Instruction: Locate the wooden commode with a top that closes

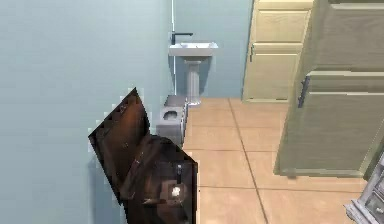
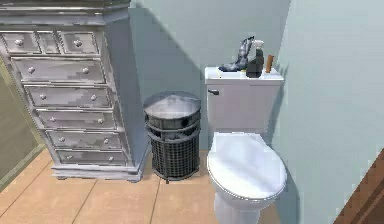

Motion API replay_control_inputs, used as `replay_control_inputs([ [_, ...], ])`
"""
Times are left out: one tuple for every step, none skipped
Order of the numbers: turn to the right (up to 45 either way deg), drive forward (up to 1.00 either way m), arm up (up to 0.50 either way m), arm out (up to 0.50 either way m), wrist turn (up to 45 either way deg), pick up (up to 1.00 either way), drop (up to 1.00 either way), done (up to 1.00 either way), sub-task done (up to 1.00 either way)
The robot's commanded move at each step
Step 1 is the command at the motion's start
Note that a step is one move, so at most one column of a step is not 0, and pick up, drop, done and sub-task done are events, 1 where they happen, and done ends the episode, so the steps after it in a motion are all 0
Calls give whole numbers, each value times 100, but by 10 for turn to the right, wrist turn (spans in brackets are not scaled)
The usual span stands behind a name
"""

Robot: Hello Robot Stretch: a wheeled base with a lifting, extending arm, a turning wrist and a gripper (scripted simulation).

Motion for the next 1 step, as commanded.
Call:
replay_control_inputs([
  [0,0,0,0,0,0,0,100,0],
])
